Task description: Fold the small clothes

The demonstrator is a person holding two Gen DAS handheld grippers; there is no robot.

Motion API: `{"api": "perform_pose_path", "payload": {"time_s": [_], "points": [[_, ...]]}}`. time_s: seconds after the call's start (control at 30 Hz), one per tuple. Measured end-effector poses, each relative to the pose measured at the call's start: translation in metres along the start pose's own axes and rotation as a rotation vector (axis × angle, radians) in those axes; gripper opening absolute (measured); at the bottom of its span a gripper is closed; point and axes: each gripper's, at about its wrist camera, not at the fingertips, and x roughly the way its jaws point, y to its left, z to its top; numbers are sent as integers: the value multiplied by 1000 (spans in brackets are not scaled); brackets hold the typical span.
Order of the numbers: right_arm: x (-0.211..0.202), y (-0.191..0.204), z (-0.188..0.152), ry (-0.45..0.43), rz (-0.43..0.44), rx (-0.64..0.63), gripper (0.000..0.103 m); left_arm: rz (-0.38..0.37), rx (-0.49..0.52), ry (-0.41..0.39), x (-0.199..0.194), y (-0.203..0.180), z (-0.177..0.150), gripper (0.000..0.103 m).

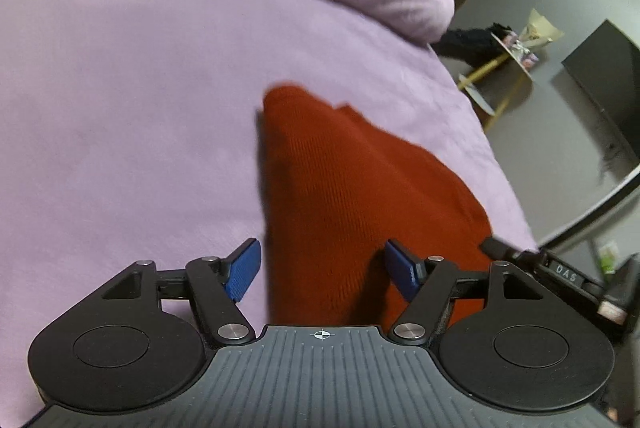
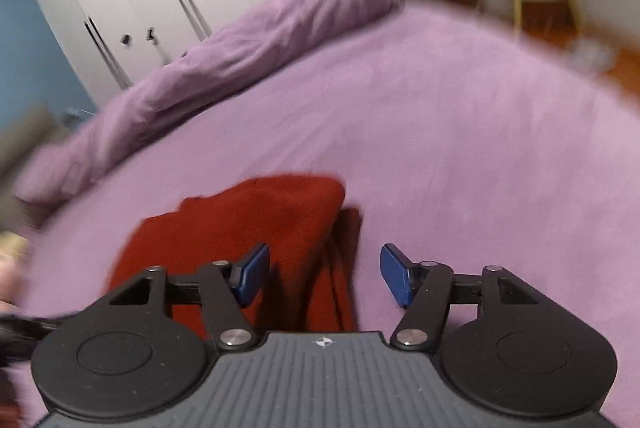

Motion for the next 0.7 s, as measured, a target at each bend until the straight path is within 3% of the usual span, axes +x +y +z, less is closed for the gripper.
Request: {"api": "perform_pose_path", "payload": {"time_s": [0.07, 0.13, 0.23, 0.27, 0.3, 0.4, 0.5, 0.7], "points": [[16, -27, 4, 122, 115, 171, 64, -50, -60, 22, 15, 9, 2, 74], [23, -49, 3, 140, 210, 291, 64, -72, -109, 31, 25, 14, 3, 78], [32, -54, 4, 147, 258, 327, 60, -88, -145, 51, 42, 17, 4, 80], [37, -54, 3, 156, 263, 321, 50, -93, -152, 57, 47, 18, 4, 79], [42, -51, 2, 168, 263, 314, 42, -96, -159, 62, 51, 19, 4, 74], [51, -47, -4, 151, 275, 352, 32, -122, -187, 67, 55, 24, 7, 59], [53, -48, -9, 156, 314, 450, 27, -163, -187, 64, 43, 28, 9, 53], [48, -18, -23, 230, 409, 513, 26, -210, -145, 27, -15, 31, 2, 52]]}}
